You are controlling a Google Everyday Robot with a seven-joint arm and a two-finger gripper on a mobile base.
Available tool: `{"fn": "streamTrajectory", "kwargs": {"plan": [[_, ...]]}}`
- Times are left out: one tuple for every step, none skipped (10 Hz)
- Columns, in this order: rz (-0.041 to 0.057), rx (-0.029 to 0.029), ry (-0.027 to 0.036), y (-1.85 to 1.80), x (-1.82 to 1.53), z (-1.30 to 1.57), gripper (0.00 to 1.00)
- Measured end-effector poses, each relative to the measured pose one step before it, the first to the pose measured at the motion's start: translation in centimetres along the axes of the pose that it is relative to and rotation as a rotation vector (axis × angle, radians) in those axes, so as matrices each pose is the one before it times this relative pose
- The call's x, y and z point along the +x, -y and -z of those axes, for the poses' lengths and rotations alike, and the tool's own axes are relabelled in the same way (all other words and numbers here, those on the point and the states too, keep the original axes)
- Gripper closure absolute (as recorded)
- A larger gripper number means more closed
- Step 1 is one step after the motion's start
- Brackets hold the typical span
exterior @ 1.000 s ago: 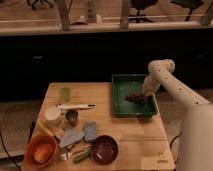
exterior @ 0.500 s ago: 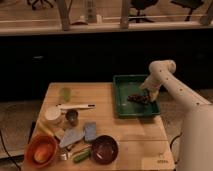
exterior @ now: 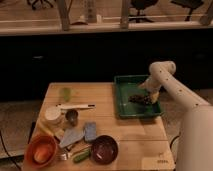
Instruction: Place grapes in table surface
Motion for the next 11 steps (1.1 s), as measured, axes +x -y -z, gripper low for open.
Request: {"fn": "streamTrajectory", "kwargs": {"plan": [[-0.00364, -0.00171, 0.0022, -0.154, -0.078, -0.388, 0.2], [-0.00469, -0.0014, 0.00339, -0.099, -0.114, -0.161, 0.2], [-0.00696, 0.0009, 0.00734, 0.096, -0.048, -0.041, 0.2], [-0.0073, -0.00174, 0.00906, 0.01, 0.032, -0.254, 0.2], [-0.00421, -0.00632, 0.01093, -0.132, -0.059, -0.742, 0.2], [-0.0041, -0.00248, 0.00763, -0.066, -0.08, -0.484, 0.2], [-0.00454, -0.0023, 0.00492, -0.119, 0.006, -0.154, 0.2], [-0.00547, -0.0013, 0.00372, -0.066, 0.07, -0.072, 0.2], [-0.00372, -0.00298, 0.00085, -0.072, 0.024, -0.187, 0.2], [-0.00301, -0.00383, 0.00483, -0.056, -0.074, -0.356, 0.2], [-0.00177, -0.00322, 0.00295, -0.011, -0.077, -0.157, 0.21]]}}
